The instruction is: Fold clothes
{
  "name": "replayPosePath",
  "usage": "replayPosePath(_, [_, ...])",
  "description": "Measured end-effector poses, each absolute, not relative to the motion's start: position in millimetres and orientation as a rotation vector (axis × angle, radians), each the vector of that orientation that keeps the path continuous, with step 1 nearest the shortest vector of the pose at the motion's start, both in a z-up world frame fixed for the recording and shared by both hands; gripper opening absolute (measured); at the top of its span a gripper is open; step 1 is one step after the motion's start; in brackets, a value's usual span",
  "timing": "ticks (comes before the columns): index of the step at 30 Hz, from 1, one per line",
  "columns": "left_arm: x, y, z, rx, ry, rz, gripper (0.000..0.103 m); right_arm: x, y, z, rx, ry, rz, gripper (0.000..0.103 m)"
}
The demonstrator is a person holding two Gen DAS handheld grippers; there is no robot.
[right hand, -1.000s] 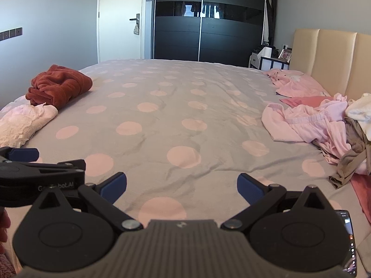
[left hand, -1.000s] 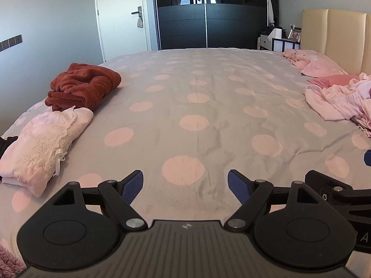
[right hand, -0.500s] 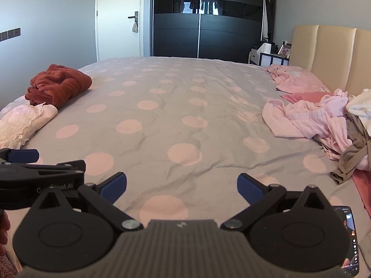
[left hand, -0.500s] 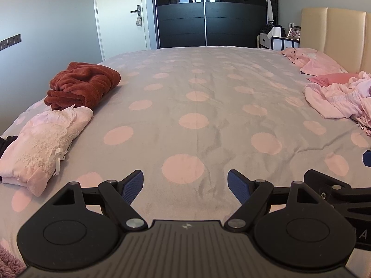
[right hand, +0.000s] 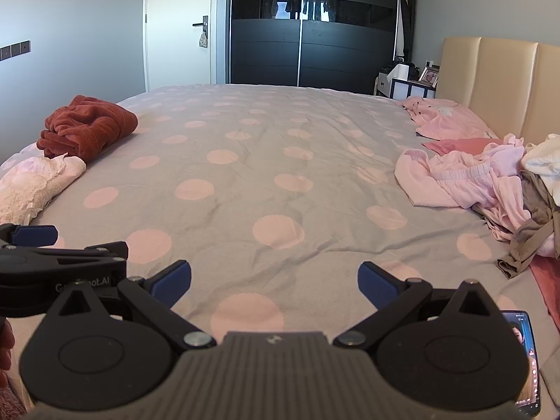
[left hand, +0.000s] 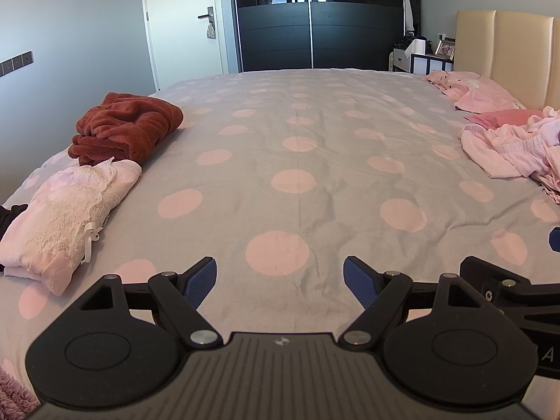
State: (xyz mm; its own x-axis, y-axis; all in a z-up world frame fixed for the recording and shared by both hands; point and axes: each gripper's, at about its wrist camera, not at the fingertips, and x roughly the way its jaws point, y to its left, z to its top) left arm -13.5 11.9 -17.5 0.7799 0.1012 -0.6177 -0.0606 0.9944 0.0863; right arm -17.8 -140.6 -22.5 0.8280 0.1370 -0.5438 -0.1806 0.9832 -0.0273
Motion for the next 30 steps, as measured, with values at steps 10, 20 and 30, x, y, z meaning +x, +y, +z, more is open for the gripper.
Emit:
replayPosePath(10, [-13.2,10.8,-18.4,0.063,0.679,0.089,0.08,-17.4,-139.6,-23.3,-0.078,0.578,0.165,0.102])
replayPosePath(20, [-13.1,10.6,-18.3,0.073,0.676,0.09,0.08,-17.3,-141.5,-23.2,-0.07,0.581,0.168,0.102])
replayPosePath(30, [-12.9,10.7,-18.3,0.074,0.679,0.09,0.08,-17.8,-143.2,-25.2,-0.068,0.582,0.169,0.102])
